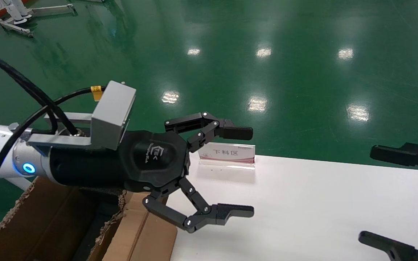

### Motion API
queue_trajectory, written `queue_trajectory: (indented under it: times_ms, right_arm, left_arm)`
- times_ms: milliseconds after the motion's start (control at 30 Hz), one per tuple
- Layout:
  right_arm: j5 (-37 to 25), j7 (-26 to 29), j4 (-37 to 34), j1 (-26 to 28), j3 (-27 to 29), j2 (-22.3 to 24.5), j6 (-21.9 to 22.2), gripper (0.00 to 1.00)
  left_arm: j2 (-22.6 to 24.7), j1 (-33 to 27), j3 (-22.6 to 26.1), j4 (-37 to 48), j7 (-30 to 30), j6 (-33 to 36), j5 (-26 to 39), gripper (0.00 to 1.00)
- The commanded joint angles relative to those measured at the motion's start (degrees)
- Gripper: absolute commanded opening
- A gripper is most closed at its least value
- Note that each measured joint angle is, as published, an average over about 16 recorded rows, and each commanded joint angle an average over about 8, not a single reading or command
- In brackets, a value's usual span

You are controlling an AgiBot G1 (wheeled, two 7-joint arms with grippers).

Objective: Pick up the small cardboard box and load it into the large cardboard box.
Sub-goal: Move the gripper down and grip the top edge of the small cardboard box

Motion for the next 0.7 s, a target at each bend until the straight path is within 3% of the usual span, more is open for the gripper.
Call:
queue_trajectory:
  times_ms: [33, 700]
  right_arm:
    - [0.0, 0.0, 0.0, 0.0, 0.0, 0.0, 0.0, 1.0]
    - [0.0, 0.0, 0.0, 0.0, 0.0, 0.0, 0.0, 1.0]
  left_arm:
    - [0.0, 0.0, 0.0, 0.0, 0.0, 0.0, 0.0, 1.0]
    - [-0.3, 0.0, 0.4, 0.0, -0.5, -0.3, 0.6, 1.0]
